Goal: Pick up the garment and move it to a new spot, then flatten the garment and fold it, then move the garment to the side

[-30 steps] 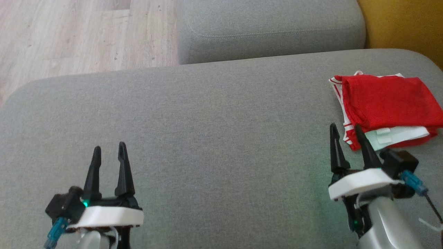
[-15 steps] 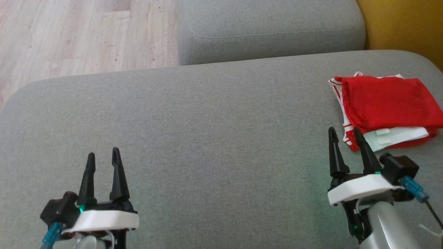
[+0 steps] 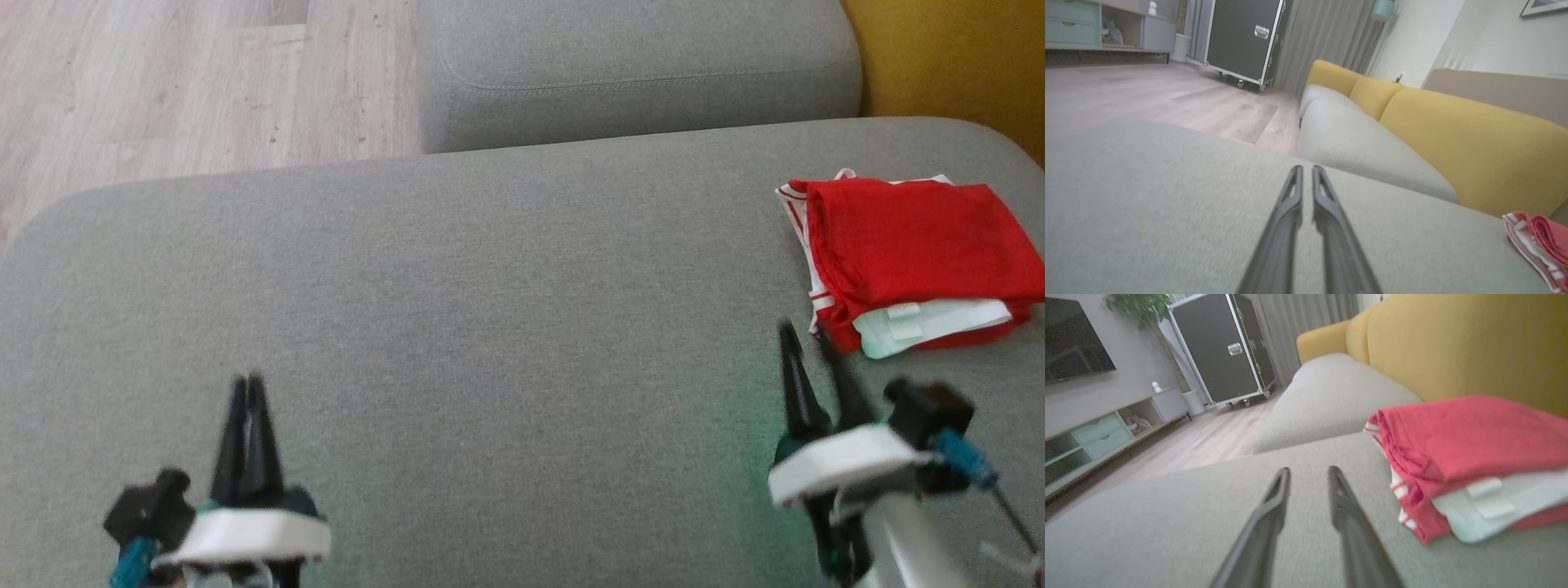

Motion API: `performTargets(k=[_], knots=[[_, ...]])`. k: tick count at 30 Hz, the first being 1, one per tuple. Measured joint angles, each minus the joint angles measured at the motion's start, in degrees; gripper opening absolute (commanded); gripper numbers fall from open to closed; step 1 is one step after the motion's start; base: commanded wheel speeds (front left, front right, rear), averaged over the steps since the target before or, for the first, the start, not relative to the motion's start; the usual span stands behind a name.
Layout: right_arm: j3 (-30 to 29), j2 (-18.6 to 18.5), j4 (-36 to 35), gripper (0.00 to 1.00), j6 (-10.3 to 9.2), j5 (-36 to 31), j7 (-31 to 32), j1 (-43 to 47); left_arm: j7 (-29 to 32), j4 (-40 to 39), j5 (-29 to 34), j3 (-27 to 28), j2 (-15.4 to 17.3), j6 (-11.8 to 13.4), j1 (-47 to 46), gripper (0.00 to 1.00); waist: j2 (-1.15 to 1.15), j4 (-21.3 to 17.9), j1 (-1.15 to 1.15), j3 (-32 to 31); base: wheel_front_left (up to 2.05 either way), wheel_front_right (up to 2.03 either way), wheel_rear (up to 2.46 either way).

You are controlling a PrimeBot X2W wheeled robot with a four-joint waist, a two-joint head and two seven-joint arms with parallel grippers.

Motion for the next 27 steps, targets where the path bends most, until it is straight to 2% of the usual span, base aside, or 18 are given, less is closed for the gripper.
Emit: performTargets(k=[5,27], knots=[[0.1,0.1,2.8,0.00,0.00,1.3,0.6,3.9,0.5,2.7,-1.2,0.0,-0.1,0.0,3.0,0.00,0.00,0.0,0.00,0.0,0.00,0.00,0.00],[-2.0,0.2,0.4,0.00,0.00,14.7,4.2,3.5,4.1,2.0,-13.3,0.6,-0.1,0.0,2.7,0.00,0.00,0.1,0.00,0.1,0.00,0.00,0.00]])
